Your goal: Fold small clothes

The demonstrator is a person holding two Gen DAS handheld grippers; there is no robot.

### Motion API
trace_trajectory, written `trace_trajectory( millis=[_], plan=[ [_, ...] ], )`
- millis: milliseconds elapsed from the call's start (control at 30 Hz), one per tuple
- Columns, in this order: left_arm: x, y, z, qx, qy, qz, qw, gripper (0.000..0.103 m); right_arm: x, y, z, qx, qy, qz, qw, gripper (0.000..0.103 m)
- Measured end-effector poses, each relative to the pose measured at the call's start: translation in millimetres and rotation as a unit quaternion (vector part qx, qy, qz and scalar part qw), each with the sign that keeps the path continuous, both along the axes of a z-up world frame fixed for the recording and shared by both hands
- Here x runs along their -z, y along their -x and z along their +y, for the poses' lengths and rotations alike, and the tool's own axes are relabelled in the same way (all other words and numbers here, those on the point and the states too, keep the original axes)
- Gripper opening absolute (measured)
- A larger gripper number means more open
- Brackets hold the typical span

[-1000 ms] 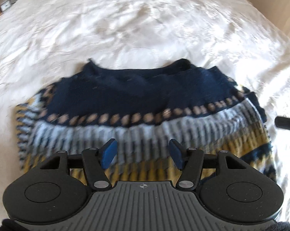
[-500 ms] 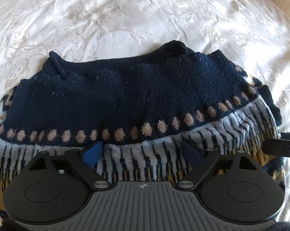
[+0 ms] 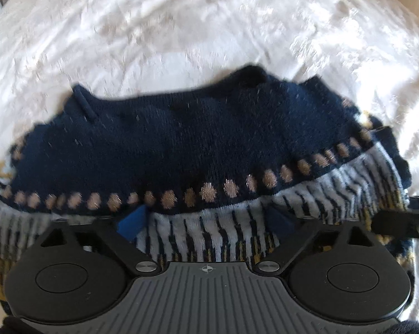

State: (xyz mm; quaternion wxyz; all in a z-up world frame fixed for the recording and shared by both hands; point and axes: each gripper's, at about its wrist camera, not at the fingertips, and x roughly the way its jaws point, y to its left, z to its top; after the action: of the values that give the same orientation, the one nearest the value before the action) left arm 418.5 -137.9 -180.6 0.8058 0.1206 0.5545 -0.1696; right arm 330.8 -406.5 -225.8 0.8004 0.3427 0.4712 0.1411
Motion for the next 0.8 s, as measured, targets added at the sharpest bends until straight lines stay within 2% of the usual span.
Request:
trace_trajectory(
  millis=[33,100,200,267,300,400,467,500,567,667,800],
  plan=[
    [-7,3,1,0.002,0.002,-0.015,0.9999,0.072,1,1,-3,0.004,-0.006,0.0,1.0,0.077],
    [-16,7,3,0.0,0.004,-0.034,0.9994,0.07,3,4,-11,0.01,-0.014,0.003,1.0,0.065],
    [-24,7,9,-0.024,0.002,-0.059,0.9979,0.069,7,8,-22,0.019,-0.032,0.004,0.999,0.054],
    [-24,4,12,-0.04,0.008,-0.067,0.9969,0.069,8,9,-27,0.025,-0.042,0.003,0.999,0.052],
    [-20,-1,12,-0.044,0.007,-0.058,0.9973,0.069,7,9,-27,0.025,-0.044,0.003,0.999,0.052],
    [-7,-14,8,-0.027,-0.015,-0.039,0.9988,0.07,8,7,-26,0.02,-0.042,0.003,0.999,0.05],
    [2,-20,2,-0.016,-0.029,-0.035,0.9989,0.074,9,5,-27,0.016,-0.05,0.004,0.999,0.035],
    [3,-23,1,-0.015,-0.03,-0.033,0.9989,0.074,8,5,-27,0.016,-0.053,0.003,0.998,0.032],
    [-1,-27,3,-0.013,-0.029,-0.03,0.999,0.072,1,6,-26,0.015,-0.049,-0.004,0.999,0.031],
    [-15,-21,6,-0.019,-0.031,-0.057,0.9977,0.061,-11,7,-21,0.015,-0.038,-0.009,0.999,0.031],
    [-36,7,13,-0.049,-0.045,-0.086,0.9941,0.061,-26,8,-14,0.019,-0.026,-0.012,0.999,0.03]
  ],
)
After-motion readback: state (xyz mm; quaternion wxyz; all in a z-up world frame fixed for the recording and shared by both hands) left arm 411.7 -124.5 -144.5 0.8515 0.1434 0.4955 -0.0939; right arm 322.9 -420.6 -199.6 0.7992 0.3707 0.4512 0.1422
